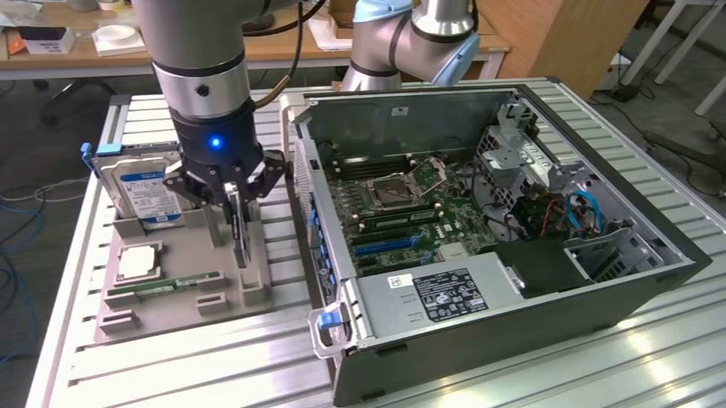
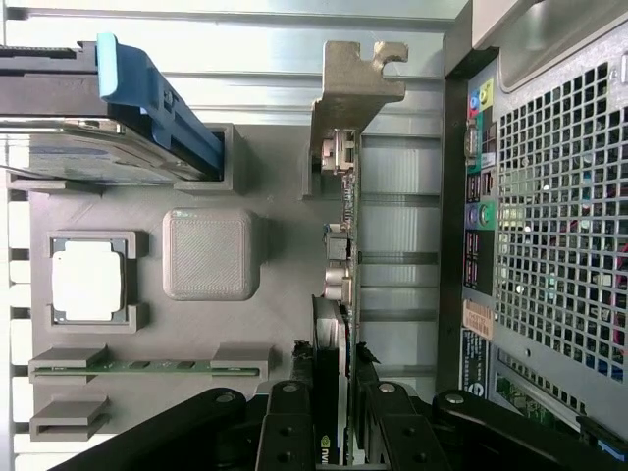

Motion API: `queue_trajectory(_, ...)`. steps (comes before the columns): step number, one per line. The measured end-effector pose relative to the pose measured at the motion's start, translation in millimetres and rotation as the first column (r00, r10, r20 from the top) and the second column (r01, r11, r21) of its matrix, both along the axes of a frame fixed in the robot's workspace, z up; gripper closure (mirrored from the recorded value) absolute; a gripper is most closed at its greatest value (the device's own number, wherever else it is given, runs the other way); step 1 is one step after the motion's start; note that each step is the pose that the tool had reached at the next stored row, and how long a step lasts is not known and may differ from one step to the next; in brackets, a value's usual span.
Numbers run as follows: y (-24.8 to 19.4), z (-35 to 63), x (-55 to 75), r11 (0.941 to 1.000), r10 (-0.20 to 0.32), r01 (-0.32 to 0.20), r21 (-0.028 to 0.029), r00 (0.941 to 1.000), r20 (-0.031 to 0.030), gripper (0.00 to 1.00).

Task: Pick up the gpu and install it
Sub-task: 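Pick up the gpu and move the gpu toward the slot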

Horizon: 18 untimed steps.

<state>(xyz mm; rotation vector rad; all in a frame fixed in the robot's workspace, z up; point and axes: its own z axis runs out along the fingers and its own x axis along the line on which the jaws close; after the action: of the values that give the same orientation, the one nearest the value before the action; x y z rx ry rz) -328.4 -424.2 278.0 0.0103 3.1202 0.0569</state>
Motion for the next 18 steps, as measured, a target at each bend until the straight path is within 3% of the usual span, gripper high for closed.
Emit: queue_trajectory(18,0.0,3.6,0.0,1.0,0.0,0.0,0.0,1.0,0.0,0.74)
